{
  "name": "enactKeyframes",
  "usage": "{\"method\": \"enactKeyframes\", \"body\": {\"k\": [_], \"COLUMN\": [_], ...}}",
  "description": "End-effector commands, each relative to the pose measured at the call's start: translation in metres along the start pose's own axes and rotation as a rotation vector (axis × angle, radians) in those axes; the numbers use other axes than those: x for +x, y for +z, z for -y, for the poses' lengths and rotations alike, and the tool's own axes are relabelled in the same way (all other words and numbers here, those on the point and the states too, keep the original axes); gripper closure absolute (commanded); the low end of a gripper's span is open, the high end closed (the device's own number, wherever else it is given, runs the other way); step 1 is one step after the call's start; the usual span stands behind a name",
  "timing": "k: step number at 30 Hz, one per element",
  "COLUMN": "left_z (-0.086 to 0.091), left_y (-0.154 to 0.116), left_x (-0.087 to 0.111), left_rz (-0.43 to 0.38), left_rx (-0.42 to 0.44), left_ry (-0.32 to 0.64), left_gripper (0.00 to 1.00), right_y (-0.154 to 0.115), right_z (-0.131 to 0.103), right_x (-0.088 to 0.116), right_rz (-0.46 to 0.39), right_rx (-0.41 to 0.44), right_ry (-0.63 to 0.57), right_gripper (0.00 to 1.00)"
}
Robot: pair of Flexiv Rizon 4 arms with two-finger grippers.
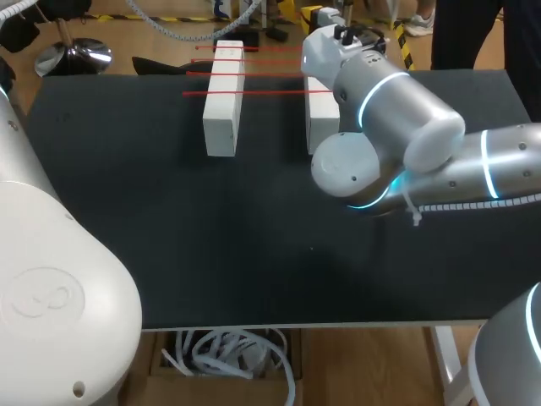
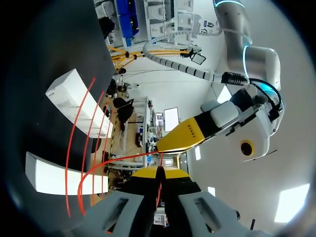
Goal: Grab the tape and strap the tape.
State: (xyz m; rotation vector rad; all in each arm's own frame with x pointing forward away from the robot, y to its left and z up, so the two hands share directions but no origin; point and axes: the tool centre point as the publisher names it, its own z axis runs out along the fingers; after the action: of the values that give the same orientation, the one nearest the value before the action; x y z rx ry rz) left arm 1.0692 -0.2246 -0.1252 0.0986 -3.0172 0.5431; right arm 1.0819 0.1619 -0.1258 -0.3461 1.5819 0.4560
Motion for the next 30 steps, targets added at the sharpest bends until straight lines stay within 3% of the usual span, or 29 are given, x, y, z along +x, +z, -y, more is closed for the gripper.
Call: {"method": "enactKeyframes", "body": {"k": [1, 21, 22, 25, 28, 30], "left_z": [0.001, 0.001, 0.001, 0.001, 0.001, 0.001], "left_y": [-0.0005, -0.0005, -0.0005, -0.0005, -0.0005, -0.0005], "left_x": [0.0006, 0.0006, 0.0006, 0.0006, 0.0006, 0.0006], "left_rz": [0.0, 0.0, 0.0, 0.0, 0.0, 0.0], "left_rx": [-0.003, -0.003, -0.003, -0.003, -0.003, -0.003], "left_ry": [-0.001, -0.001, -0.001, -0.001, -0.001, -0.001], "left_gripper": [1.0, 1.0, 1.0, 1.0, 1.0, 1.0], "right_y": [-0.0005, 0.002, 0.0017, 0.0006, -0.0017, -0.0023], "right_z": [0.0015, 0.0029, 0.003, 0.0037, 0.0038, 0.0053], "right_x": [-0.0034, -0.0026, -0.0027, -0.0023, -0.0021, -0.0011], "right_rz": [-0.007, -0.002, -0.002, -0.003, -0.005, -0.008], "right_rx": [-0.02, -0.034, -0.033, -0.032, -0.029, -0.028], "right_ry": [0.002, 0.008, 0.009, 0.012, 0.017, 0.019], "right_gripper": [1.0, 1.0, 0.94, 0.9, 0.64, 0.55]}}
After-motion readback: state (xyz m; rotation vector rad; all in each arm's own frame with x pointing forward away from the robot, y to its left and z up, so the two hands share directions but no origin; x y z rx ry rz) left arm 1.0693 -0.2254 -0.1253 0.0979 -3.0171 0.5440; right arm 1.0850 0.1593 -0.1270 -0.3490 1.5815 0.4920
